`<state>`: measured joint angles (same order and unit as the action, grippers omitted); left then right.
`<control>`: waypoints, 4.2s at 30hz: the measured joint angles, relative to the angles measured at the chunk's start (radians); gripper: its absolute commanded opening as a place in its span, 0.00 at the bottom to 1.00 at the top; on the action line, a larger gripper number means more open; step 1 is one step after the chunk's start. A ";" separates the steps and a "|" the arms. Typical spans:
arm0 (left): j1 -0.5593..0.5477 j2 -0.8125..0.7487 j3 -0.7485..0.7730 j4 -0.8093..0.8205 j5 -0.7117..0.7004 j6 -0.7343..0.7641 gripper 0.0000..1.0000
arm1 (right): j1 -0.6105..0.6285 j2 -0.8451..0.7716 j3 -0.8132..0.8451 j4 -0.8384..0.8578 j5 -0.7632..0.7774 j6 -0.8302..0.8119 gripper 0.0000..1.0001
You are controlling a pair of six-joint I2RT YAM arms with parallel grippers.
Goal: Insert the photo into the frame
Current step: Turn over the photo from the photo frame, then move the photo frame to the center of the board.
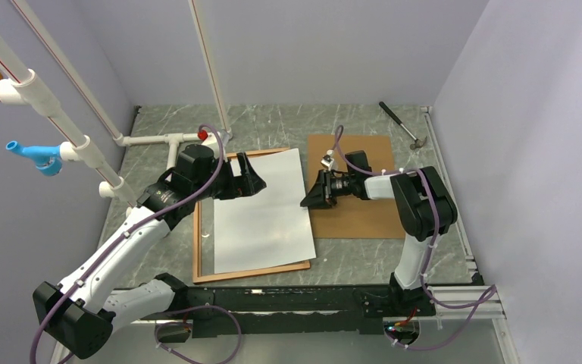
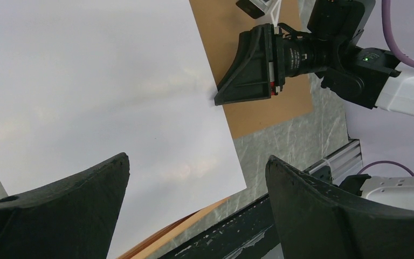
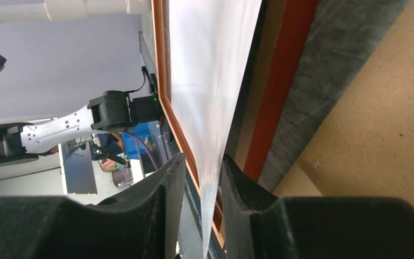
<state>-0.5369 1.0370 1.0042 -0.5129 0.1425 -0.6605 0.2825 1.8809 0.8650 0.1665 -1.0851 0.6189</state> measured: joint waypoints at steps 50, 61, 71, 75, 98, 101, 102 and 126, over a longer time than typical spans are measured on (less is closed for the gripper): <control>0.000 -0.040 0.000 -0.053 -0.038 0.040 0.99 | 0.197 -0.051 0.087 0.098 0.222 0.238 0.00; 0.001 -0.040 0.000 -0.053 -0.043 0.040 0.99 | 0.227 -0.058 0.065 0.105 0.272 0.244 0.00; 0.001 -0.040 0.000 -0.053 -0.044 0.040 0.99 | 0.228 -0.092 0.056 0.036 0.322 0.182 0.04; 0.001 -0.040 0.000 -0.053 -0.044 0.041 0.99 | 0.229 -0.104 0.073 -0.039 0.355 0.136 0.08; 0.001 -0.029 0.000 -0.053 -0.042 0.047 0.99 | 0.239 -0.182 0.243 -0.444 0.661 -0.093 0.41; 0.001 -0.029 0.000 -0.053 -0.042 0.047 0.99 | 0.243 -0.169 0.278 -0.509 0.726 -0.110 0.41; 0.001 -0.029 0.000 -0.053 -0.042 0.047 0.99 | 0.245 -0.158 0.296 -0.532 0.749 -0.115 0.41; 0.001 -0.011 0.000 -0.053 -0.042 0.057 0.99 | 0.355 0.068 0.438 -0.699 0.974 -0.101 0.21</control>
<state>-0.5358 1.0256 1.0042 -0.5659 0.1001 -0.6033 0.6376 1.9484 1.3029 -0.5327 -0.1108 0.5182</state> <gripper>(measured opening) 0.994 0.324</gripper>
